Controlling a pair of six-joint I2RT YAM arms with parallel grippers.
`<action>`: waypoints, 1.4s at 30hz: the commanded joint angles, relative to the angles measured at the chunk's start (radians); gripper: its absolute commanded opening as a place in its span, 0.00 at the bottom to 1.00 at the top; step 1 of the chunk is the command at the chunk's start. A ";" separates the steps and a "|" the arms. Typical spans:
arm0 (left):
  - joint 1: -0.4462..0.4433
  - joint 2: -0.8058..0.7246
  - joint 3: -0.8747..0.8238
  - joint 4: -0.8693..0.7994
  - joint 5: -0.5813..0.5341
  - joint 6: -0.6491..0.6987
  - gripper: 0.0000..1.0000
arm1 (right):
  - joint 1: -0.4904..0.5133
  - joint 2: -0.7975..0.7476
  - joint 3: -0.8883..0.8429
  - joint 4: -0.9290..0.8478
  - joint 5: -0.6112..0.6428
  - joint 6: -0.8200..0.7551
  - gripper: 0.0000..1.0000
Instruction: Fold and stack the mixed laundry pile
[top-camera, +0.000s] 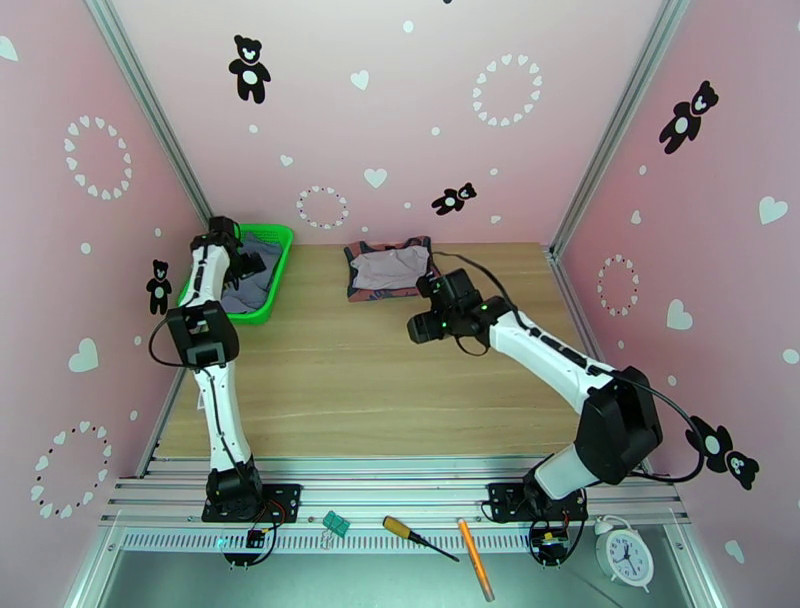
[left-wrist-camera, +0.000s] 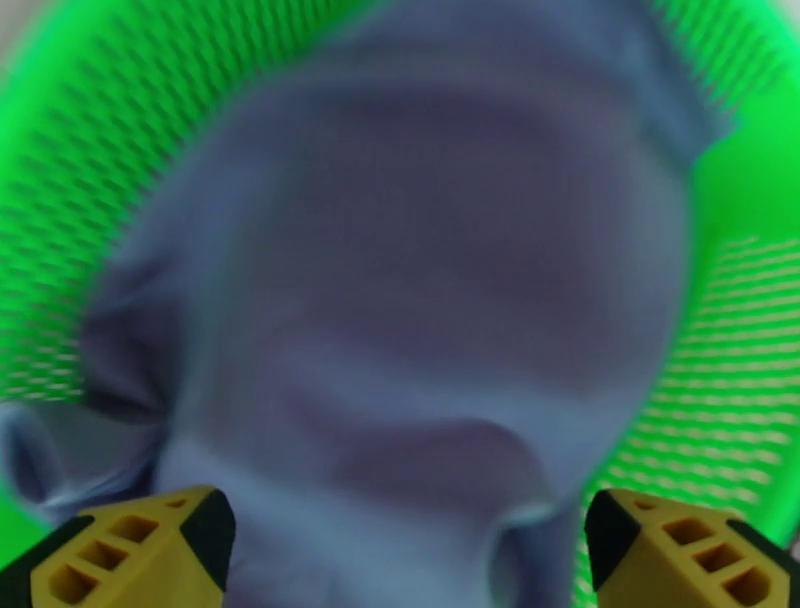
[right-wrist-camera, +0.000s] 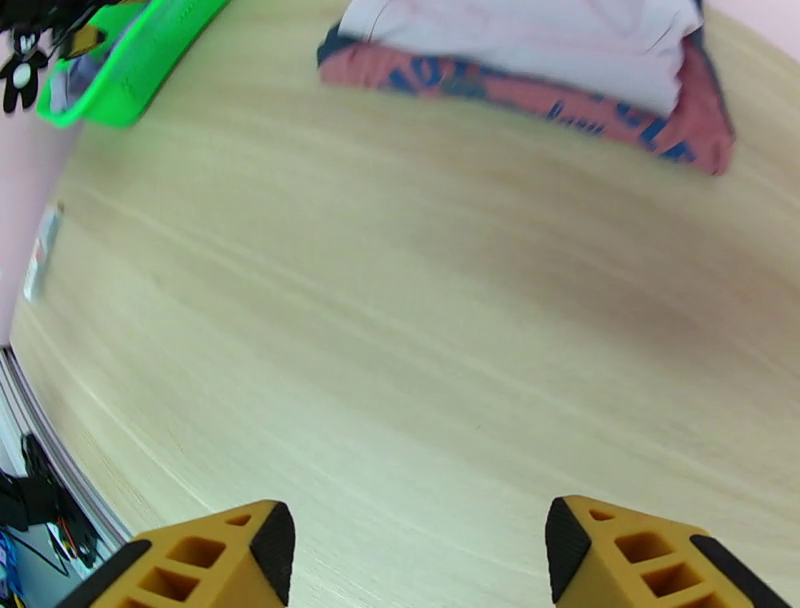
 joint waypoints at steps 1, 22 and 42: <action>0.009 0.025 0.055 -0.043 0.053 0.012 0.98 | 0.019 0.044 -0.015 0.060 0.033 0.032 0.71; 0.009 0.131 0.114 -0.082 0.123 -0.013 0.00 | 0.043 0.120 0.050 0.039 0.008 0.046 0.62; -0.064 -0.706 0.058 -0.165 0.426 -0.023 0.00 | 0.036 -0.274 -0.167 0.100 0.127 0.091 0.58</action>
